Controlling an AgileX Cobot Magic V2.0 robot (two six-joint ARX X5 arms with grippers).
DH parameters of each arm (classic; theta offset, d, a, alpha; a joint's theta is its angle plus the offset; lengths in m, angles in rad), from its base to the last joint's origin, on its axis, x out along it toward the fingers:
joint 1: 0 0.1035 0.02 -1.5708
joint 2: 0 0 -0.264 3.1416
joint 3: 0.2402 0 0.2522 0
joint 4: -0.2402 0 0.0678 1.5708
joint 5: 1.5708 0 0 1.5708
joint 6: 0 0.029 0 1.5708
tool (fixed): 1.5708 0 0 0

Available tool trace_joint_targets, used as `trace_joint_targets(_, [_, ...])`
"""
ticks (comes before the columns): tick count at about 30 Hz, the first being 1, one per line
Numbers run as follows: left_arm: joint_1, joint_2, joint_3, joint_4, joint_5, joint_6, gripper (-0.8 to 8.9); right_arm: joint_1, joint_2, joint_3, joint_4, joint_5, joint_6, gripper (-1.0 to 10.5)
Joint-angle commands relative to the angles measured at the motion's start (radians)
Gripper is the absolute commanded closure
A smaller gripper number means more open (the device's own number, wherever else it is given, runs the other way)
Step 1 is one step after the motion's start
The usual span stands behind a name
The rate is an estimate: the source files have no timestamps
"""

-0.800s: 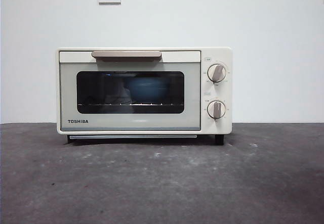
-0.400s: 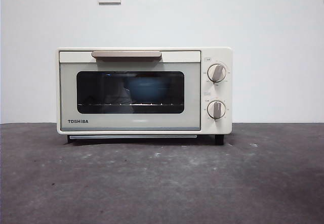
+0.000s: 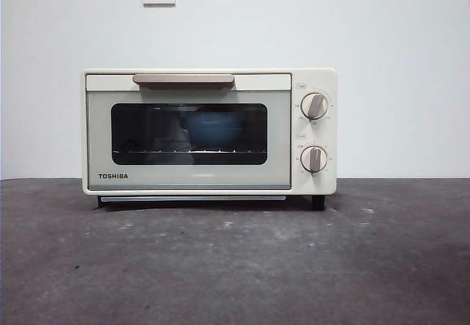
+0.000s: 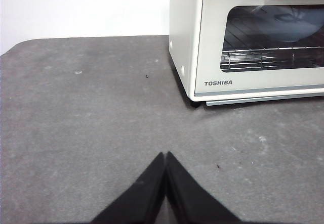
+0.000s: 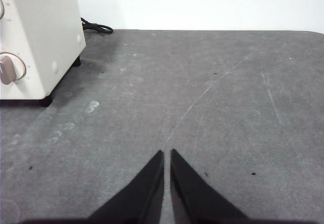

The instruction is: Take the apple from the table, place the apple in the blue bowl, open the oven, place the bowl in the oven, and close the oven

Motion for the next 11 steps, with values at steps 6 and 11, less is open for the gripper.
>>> trace_joint_targets(6, [0.001, -0.001, -0.024, 0.010, -0.002, -0.003, 8.06, -0.002, -0.001, -0.005, 0.013, 0.001, 0.011, 9.4])
trace_joint_targets(11, [0.001, -0.001, -0.024, 0.010, -0.002, -0.003, 8.06, -0.002, -0.001, -0.005, 0.013, 0.001, 0.011, 9.4])
